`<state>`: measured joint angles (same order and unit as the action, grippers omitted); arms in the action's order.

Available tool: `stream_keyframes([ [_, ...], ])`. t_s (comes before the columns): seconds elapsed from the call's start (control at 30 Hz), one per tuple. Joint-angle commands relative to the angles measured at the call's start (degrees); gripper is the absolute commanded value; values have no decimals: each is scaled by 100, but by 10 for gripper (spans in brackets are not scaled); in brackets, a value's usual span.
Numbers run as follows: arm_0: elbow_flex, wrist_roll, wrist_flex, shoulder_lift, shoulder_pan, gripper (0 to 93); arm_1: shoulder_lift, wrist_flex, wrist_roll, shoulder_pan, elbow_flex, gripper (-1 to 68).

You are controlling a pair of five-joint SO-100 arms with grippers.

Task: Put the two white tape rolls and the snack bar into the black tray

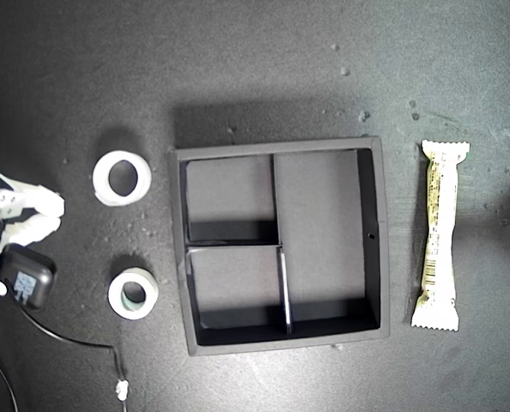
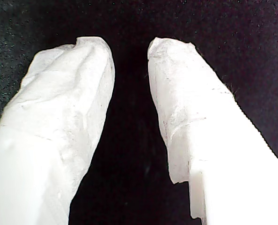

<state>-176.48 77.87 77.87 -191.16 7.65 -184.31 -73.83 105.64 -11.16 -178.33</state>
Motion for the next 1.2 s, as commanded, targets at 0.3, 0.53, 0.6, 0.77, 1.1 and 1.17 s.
stream_keyframes([
  [0.3,-334,-360,0,-290,-35,7,35,176,-3234,554,-70,1],
  [0.53,-334,-114,53,-290,-114,7,35,255,-2883,615,-70,1],
  [0.6,-334,0,44,-281,-88,7,35,492,-2760,844,-70,1],
  [0.77,-334,422,-167,-281,-26,8,35,2232,-2716,1266,-70,-1],
  [1.1,-334,1652,-176,-281,70,1,35,3480,2522,1644,-70,-3],
  [1.17,-334,1854,-176,-281,53,1,35,3612,2654,1767,-70,-3],
])
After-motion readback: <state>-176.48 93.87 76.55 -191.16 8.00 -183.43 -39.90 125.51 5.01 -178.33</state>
